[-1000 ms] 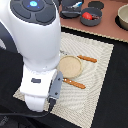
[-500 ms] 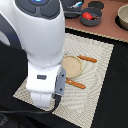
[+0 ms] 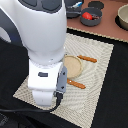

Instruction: Interact with the objects in diverse but meaningful ways.

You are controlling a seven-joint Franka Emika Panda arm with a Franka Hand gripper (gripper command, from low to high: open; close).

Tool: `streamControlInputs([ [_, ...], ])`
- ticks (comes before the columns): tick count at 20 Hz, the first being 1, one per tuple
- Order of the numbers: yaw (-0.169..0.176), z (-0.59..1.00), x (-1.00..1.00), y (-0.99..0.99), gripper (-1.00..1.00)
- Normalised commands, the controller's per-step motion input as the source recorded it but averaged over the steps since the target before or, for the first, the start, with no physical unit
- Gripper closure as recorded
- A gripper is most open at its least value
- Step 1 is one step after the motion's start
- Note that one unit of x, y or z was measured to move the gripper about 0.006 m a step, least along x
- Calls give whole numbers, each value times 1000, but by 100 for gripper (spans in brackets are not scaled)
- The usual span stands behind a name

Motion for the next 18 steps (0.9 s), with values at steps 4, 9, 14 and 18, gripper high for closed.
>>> streamControlInputs([
  [4, 97, -290, -576, 0, -100],
  [9, 86, -194, -503, -2, -100],
  [14, 69, -32, -345, 0, 100],
  [18, 53, 25, -244, 0, 100],
])
